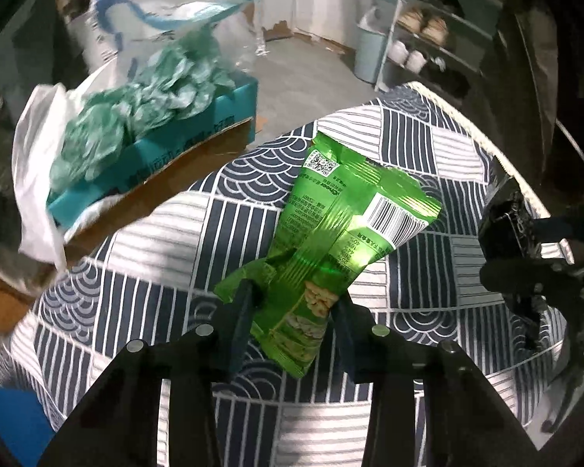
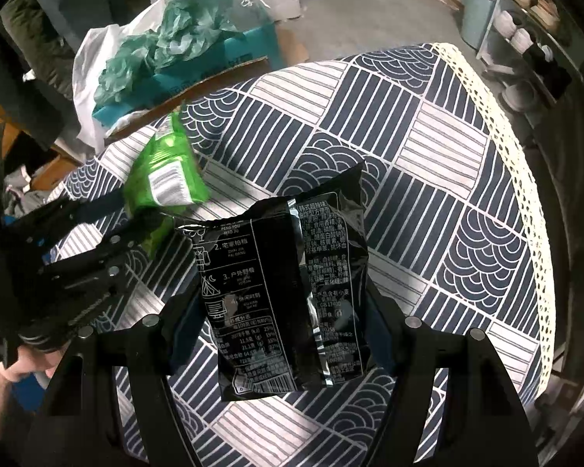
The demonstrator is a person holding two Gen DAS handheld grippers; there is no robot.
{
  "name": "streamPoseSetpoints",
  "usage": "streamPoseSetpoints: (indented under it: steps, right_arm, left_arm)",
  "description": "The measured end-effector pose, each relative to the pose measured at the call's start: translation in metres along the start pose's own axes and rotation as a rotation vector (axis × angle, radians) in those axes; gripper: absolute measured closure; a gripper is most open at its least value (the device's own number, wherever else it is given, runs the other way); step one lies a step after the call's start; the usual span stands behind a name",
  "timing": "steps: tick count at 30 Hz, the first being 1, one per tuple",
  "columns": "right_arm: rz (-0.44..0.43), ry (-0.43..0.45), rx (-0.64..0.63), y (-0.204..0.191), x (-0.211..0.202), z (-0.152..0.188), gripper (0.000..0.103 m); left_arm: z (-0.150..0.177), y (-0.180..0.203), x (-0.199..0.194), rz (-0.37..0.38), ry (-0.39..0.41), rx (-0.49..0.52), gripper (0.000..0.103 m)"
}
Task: Organize snacks
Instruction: 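Lift and carry the green and black packets over the box with both tools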
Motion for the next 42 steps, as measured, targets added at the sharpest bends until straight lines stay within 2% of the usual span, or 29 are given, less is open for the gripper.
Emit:
streamPoseSetpoints:
  steps: [9,13,22,31,35,42]
  right_arm:
    - [0.007,0.053,-0.033,-0.014,-0.017,0.001,0.031]
    - [0.004,0.082,-0.065,-0.027,-0.029,0.0,0.031]
    - [-0.016,0.146,-0.117,-0.058,-0.061,-0.002,0.031]
    - [-0.083,0.191,-0.191,-0.115,-0.086,-0.01,0.031]
    - [-0.112,0.21,-0.232,-0.145,-0.097,-0.011,0.031]
    - [-0.164,0.239,-0.312,-0.202,-0.117,-0.007,0.031]
  left_arm:
    - [0.014,-0.005,-0.036,0.016,0.046,-0.102,0.064]
    - [0.015,-0.007,-0.055,-0.004,0.057,-0.102,0.064]
    - [0.012,-0.027,-0.108,-0.033,0.113,-0.18,0.064]
    - [0.028,-0.055,-0.164,-0.103,0.151,-0.239,0.064]
    - [0.04,-0.079,-0.189,-0.146,0.169,-0.283,0.064]
    - [0.065,-0.116,-0.224,-0.18,0.198,-0.364,0.064]
Point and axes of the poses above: each gripper's, at about its wrist camera, not at the fingertips, and x roughly the way its jaws point, y to its right, z to its underside, the point moved 8 cm from there along x, roughly the way its jaws point, and after that the axes turned 1 degree about -y, right-handed, at the moved point
